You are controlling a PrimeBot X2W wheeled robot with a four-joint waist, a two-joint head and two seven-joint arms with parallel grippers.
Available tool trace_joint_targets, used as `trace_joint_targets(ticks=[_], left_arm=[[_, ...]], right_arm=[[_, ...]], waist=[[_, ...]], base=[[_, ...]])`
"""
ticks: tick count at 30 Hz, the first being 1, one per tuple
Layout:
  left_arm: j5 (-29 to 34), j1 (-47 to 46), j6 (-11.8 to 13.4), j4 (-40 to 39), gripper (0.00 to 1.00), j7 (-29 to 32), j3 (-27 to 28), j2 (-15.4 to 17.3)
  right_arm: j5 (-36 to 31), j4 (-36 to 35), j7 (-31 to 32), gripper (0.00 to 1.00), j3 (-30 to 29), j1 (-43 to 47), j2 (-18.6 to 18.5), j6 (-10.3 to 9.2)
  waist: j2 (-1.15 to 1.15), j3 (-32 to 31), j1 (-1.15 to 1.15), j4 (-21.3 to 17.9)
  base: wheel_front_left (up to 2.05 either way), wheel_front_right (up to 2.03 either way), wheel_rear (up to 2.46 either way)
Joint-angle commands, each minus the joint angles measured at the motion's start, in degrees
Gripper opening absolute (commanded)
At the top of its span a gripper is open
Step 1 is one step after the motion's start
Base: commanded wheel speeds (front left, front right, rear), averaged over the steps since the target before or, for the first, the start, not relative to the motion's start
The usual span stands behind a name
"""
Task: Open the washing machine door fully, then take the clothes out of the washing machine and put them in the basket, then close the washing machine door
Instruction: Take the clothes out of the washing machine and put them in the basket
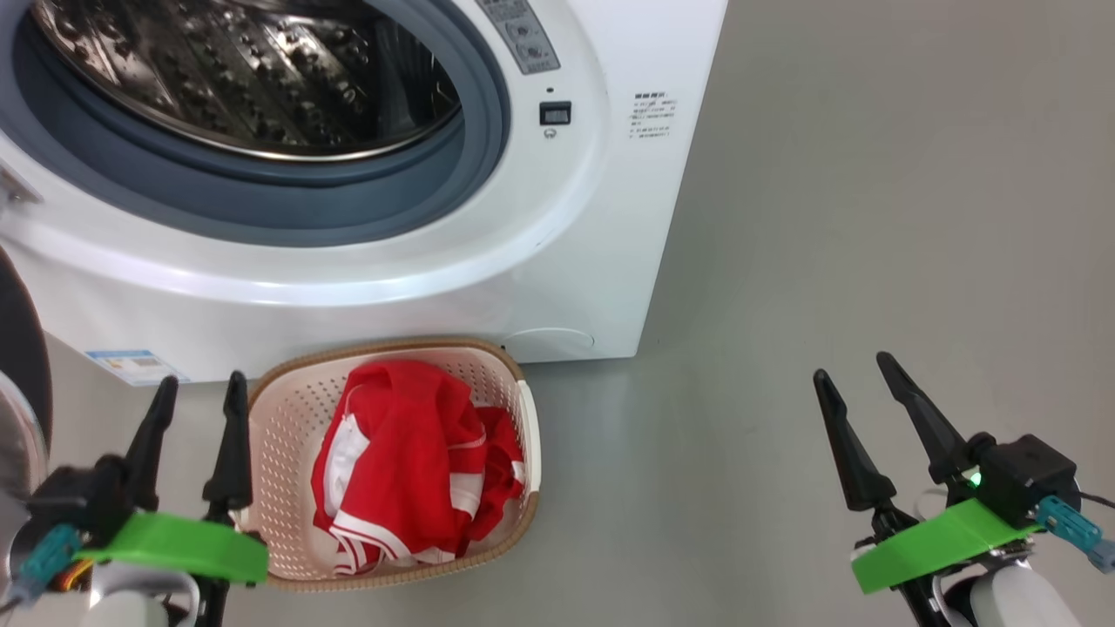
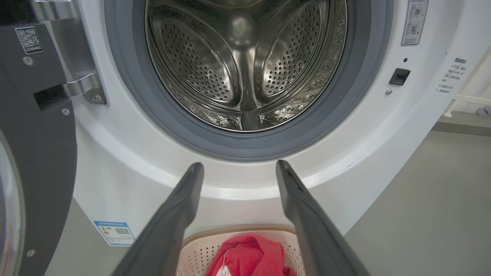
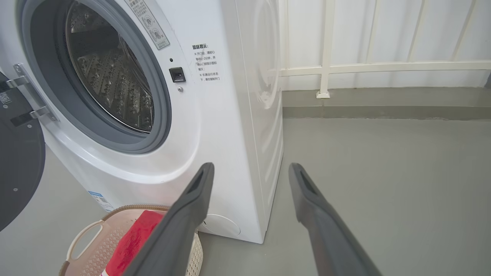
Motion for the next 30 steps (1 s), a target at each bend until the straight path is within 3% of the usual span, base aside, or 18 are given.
trace_joint_targets(ticks=[1,15,30], left_arm=[[1.1,1.0,-0.2,-2.7,1.0,-0.4,2.9,1.3],[4.4,13.0,-0.2,-13.3,1.0,-0.4,8.1,-1.3],[4.9,14.1,-0.2,-14.5,1.0,-0.4,8.6,-2.0]], right_arm=[[0.5,-1.5,-0.3,1.0,0.7,1.0,-0.6,0.09],[1.1,-2.0,-0.3,1.0,-0.7,4.6,-0.8,0.09],[1.1,-2.2,-0.3,1.0,-1.1,5.5,-1.0,0.09]], waist=[[0.0,-1.1,0.0,0.0],[0.0,-4.0,0.0,-0.4],[0.0,-4.4,0.0,-0.3]], base=[[0.0,0.0,0.0],[0.0,0.0,0.0],[0.0,0.0,0.0]])
